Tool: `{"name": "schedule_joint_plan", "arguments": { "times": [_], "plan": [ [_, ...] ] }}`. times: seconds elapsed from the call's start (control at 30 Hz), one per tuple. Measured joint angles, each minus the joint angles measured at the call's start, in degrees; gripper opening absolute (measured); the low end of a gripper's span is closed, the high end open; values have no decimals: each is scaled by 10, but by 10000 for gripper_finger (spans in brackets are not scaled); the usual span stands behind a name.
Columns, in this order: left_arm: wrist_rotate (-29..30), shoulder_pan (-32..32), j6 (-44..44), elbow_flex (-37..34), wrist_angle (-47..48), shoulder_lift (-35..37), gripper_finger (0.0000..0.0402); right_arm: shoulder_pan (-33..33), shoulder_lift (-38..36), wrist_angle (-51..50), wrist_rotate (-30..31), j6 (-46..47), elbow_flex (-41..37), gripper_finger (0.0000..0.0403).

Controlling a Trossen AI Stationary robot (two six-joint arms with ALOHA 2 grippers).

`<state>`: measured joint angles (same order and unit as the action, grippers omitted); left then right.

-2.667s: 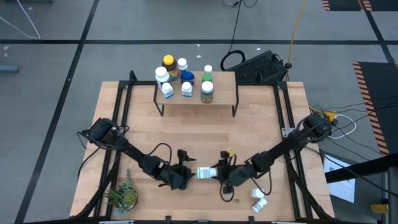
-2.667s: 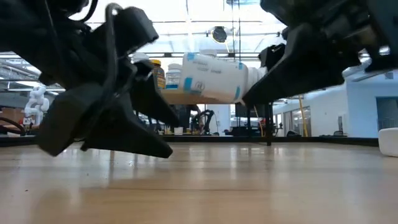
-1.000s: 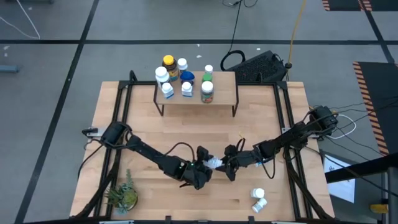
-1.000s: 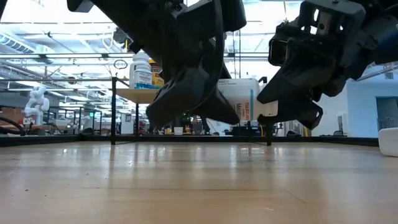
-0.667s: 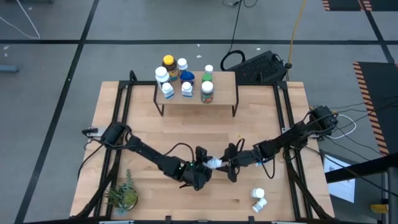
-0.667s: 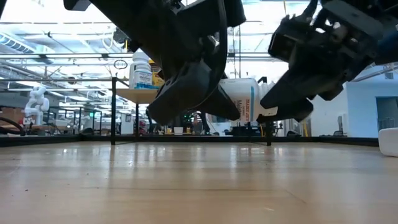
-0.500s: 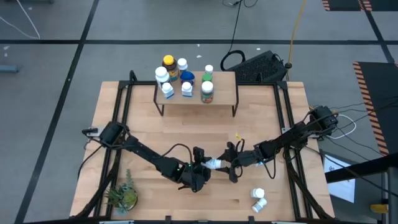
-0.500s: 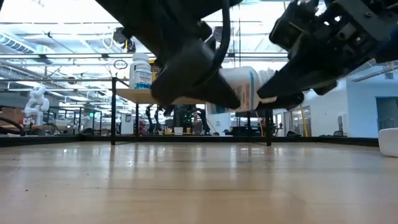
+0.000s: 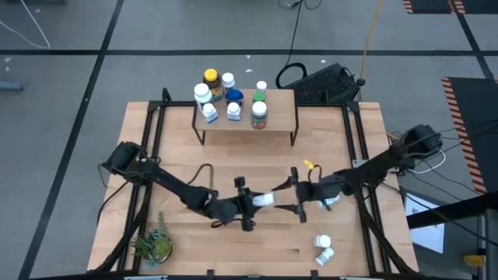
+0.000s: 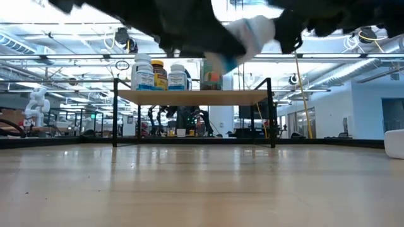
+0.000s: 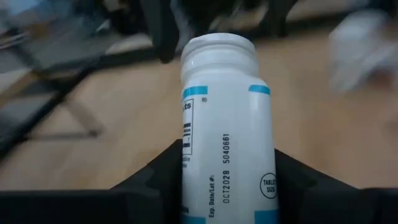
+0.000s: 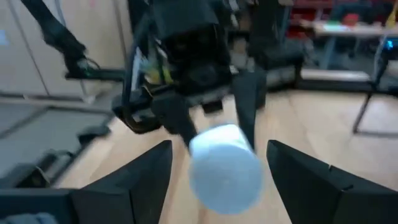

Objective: Pick and place medicine bottles onto shelf by color
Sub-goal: Put the white blue medicine bottle on the shelf

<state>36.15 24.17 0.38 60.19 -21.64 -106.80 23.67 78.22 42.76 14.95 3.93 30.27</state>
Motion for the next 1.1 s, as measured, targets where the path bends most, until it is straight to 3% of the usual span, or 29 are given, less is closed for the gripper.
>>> {"name": "schedule_joint_plan", "arguments": {
  "times": [0.17,0.3,0.57,0.9,1.1],
  "plan": [
    [-129,-26,25,-122,-374,-20,155,32,-38,133,-3,-30,-51,256],
    [-192,-43,20,-157,-548,-51,162,42,-28,209,-2,-43,-71,257],
    [-231,-44,57,-100,-551,-113,156,41,48,263,13,-89,-27,257],
    [-272,-39,67,-66,-557,-116,156,42,87,265,8,-78,-7,255],
    [-273,-39,67,-66,-552,-116,166,46,87,275,-3,-80,-8,211]
  ]
}}
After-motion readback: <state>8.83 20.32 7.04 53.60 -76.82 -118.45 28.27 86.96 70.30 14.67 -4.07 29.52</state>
